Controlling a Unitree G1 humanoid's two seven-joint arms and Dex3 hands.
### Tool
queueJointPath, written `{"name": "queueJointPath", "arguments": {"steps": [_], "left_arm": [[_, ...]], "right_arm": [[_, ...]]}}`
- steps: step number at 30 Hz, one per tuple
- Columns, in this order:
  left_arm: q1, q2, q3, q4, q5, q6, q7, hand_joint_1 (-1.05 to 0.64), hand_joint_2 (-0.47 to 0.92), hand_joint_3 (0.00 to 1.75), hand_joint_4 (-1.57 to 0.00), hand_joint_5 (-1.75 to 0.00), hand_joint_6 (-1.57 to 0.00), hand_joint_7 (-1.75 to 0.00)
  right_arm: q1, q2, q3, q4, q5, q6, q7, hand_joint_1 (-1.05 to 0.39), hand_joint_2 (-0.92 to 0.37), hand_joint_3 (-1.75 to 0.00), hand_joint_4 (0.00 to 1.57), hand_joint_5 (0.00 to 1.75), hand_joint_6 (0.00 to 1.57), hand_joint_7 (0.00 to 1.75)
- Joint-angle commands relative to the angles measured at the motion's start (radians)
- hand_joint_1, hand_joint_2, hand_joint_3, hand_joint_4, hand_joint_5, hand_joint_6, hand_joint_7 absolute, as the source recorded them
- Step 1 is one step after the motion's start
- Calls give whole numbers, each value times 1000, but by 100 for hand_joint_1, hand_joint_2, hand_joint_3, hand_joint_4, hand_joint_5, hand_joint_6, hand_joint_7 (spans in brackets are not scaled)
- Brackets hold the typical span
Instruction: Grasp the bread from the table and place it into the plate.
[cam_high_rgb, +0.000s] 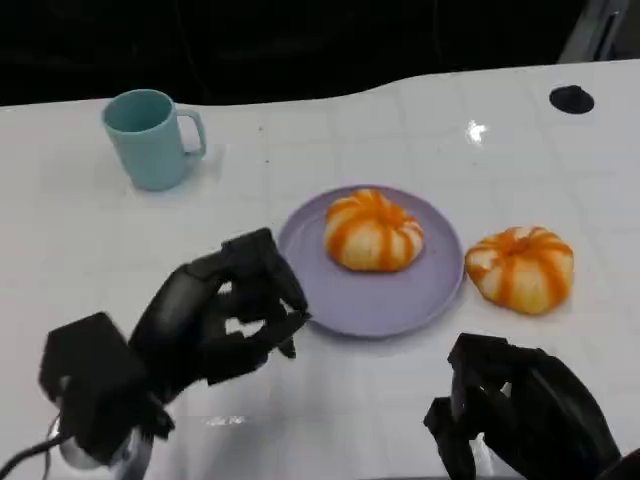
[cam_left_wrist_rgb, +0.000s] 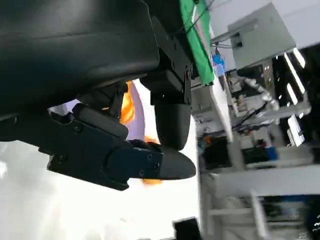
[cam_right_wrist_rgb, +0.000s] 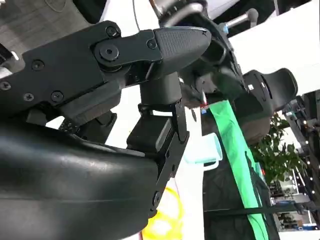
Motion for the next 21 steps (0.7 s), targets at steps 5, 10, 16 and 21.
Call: {"name": "queueJointPath", "arguments": {"steps": [5,10,16,21], "left_arm": [[192,8,44,-224,-187,265,-48,-59,92,35,-89,-175,-67,-175],[273,15,59,-308,-268,401,-48,-56,92,35,-89,-175,-66,-175],[310,-4,60,-299,-261,409,-67,-56,92,37,-92,-175,-69,-175],[300,-20,63,-257,-258,392,-104,-57,92,33,-89,-175,-67,-175]], "right_arm": [[-2,-10,-6,-6,13,-5,8,-96,-92,-32,121,164,104,149],[-5,-16,-11,-10,13,-1,8,-96,-92,-32,120,164,105,149],[-16,-22,-24,7,22,-1,20,-96,-92,-33,120,164,104,148],[-25,-24,-28,23,8,-17,25,-96,-92,-33,121,164,105,148]]}}
